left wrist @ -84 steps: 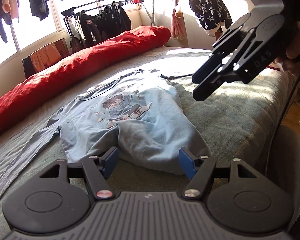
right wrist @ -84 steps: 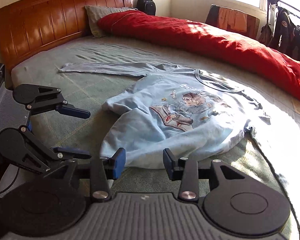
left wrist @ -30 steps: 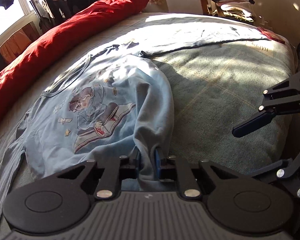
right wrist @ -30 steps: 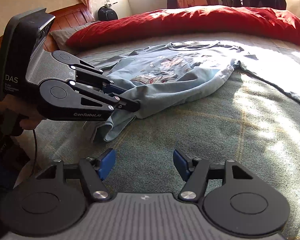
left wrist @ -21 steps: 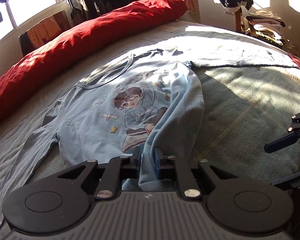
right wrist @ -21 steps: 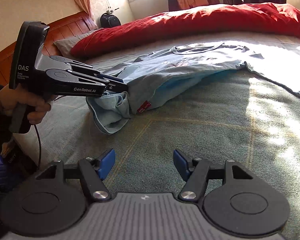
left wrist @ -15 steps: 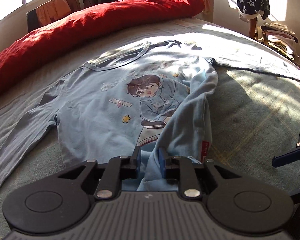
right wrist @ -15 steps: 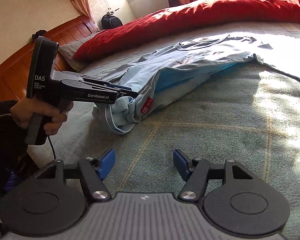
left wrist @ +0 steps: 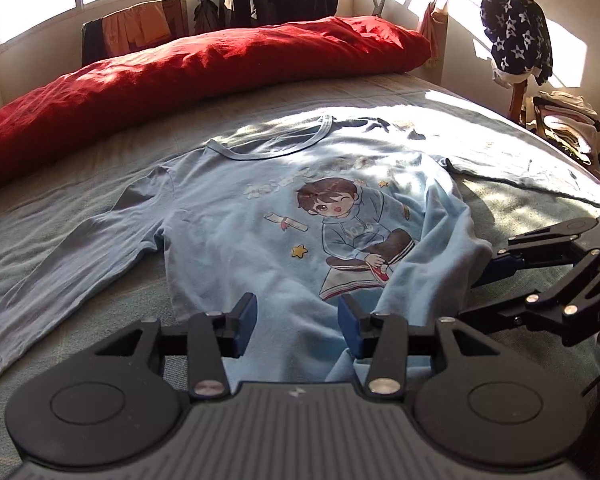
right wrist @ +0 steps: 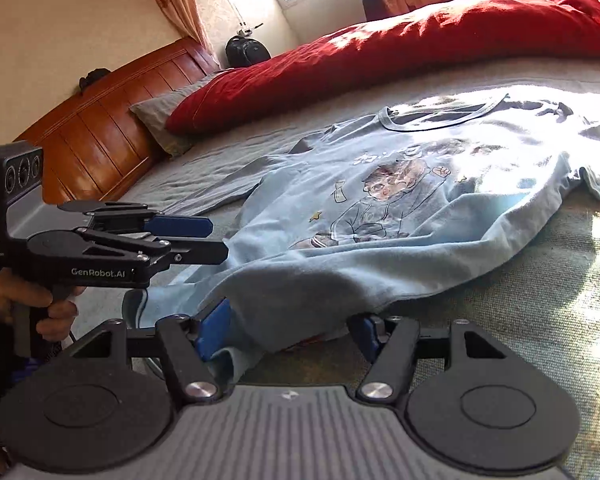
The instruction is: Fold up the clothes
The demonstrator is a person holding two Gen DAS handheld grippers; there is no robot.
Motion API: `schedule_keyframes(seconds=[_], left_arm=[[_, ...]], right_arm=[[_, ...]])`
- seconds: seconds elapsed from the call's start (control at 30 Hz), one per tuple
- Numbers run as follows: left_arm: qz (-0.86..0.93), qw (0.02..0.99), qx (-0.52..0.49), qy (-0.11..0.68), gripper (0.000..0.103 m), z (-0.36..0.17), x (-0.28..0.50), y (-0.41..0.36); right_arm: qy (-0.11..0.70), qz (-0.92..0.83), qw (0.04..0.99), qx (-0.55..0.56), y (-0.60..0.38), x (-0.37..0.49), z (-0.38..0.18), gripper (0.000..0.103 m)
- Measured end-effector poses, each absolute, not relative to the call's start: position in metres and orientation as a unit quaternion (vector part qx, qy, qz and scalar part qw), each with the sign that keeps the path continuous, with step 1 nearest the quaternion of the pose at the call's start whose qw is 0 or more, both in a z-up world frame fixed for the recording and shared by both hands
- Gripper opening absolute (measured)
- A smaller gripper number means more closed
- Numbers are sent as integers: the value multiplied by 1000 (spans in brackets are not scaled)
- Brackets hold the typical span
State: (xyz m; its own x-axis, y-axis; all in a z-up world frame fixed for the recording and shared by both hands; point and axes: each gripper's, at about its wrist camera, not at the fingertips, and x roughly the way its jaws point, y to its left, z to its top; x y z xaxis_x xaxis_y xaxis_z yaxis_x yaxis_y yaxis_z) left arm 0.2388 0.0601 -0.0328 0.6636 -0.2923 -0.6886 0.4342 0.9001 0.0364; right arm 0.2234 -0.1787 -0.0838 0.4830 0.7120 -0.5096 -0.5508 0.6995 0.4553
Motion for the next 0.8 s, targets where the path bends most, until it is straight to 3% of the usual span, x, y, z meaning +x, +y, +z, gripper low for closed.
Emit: schedule_keyframes(seconds=[0.5,0.57,0.63,0.73,0.8], left_arm=[[-205,908,126,343,48,-22,217,57],[-205,908,129,341,49,-19,213,56],[-207,909,132,338,50,-17,207,54],[-213,909,143,328,50,-11,196,50],[-226,908,162,314,60,-6,185,45]], right_arm=[[325,426,829,158,-182,208,-79,73],[327,422,829,169,-187,211,-75,66],[328,415,832,170,-191,214,-71,51],[326,412,834,167,-196,214,-65,42],[321,411,838,164,-201,211,-60,37]])
